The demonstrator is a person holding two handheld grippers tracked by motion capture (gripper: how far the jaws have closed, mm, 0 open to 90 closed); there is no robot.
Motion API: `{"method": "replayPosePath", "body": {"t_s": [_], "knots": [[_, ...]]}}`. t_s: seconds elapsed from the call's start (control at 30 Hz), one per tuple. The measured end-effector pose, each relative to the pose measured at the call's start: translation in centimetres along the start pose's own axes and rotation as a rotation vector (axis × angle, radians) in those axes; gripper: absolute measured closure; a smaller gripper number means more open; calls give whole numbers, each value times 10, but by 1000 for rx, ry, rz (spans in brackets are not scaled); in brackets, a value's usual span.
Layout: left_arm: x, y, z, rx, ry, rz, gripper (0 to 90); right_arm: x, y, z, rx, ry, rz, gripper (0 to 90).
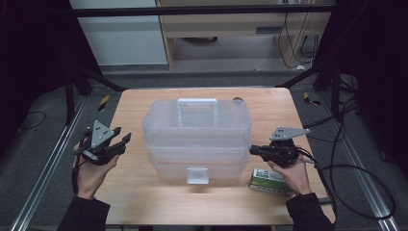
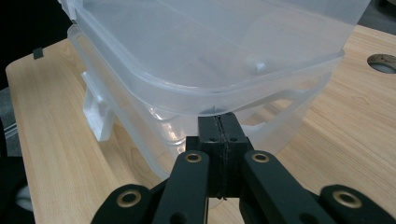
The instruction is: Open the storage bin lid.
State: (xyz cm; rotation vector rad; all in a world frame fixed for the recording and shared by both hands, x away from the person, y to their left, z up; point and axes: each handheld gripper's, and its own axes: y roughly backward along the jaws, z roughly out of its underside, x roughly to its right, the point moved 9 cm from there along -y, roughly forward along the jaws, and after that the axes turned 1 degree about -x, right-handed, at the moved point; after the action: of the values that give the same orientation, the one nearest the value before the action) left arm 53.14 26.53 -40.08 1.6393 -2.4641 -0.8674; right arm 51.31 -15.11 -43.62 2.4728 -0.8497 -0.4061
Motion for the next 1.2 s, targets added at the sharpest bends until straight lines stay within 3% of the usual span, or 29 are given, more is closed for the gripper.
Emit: {"method": "replayPosePath", "body": {"t_s": [0.13,0.4,1.0,1.2], "knots": [[6,-6,10,-3,21,17,562,0,0,0,1,0,2,900],[20,-16,23,-25,2,34,524,0,0,-1,10,3,5,900],[45,-19,17,14,-53,54,529,2,2,-6,41,-4,22,900],[50,-16,13,33,-45,60,534,2,2,-7,49,-6,28,900]]}}
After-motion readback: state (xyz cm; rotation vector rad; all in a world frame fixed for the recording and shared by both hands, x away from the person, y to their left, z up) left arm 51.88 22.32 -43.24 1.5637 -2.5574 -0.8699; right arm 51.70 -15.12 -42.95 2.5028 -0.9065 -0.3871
